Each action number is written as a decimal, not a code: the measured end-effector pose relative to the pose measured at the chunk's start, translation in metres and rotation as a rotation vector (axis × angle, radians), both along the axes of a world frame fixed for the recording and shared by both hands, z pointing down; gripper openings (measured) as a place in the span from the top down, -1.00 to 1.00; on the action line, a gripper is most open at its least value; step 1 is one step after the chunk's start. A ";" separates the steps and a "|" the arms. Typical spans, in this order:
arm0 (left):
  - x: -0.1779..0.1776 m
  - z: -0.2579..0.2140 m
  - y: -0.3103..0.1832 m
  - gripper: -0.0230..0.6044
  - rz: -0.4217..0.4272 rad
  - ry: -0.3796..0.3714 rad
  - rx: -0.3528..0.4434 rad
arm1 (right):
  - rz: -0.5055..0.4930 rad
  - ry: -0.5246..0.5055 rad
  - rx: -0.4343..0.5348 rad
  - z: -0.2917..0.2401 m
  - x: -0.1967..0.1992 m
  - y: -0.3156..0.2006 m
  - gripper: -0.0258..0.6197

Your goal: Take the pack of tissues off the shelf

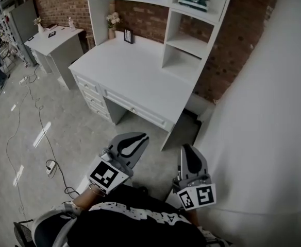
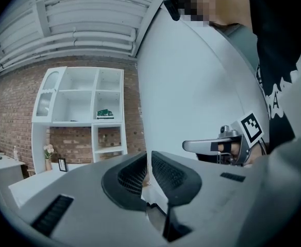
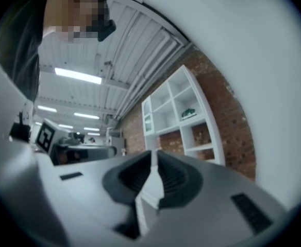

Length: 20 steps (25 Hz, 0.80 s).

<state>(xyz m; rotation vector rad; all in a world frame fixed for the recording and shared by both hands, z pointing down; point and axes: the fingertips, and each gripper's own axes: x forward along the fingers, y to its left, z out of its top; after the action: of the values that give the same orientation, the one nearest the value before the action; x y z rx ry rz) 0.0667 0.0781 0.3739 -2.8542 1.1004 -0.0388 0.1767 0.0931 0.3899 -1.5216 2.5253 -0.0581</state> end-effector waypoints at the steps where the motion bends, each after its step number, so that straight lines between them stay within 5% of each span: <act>1: 0.003 -0.001 -0.001 0.78 0.007 -0.001 0.002 | 0.006 0.000 0.001 0.000 0.002 -0.001 0.81; 20: 0.025 -0.001 -0.081 0.78 0.143 0.084 0.015 | 0.114 -0.018 -0.006 -0.006 0.020 -0.056 0.76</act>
<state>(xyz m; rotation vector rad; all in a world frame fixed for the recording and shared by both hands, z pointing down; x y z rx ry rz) 0.0913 -0.0032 0.3729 -2.9367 0.9018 0.0997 0.1962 0.0371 0.3840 -1.6564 2.4212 -0.0623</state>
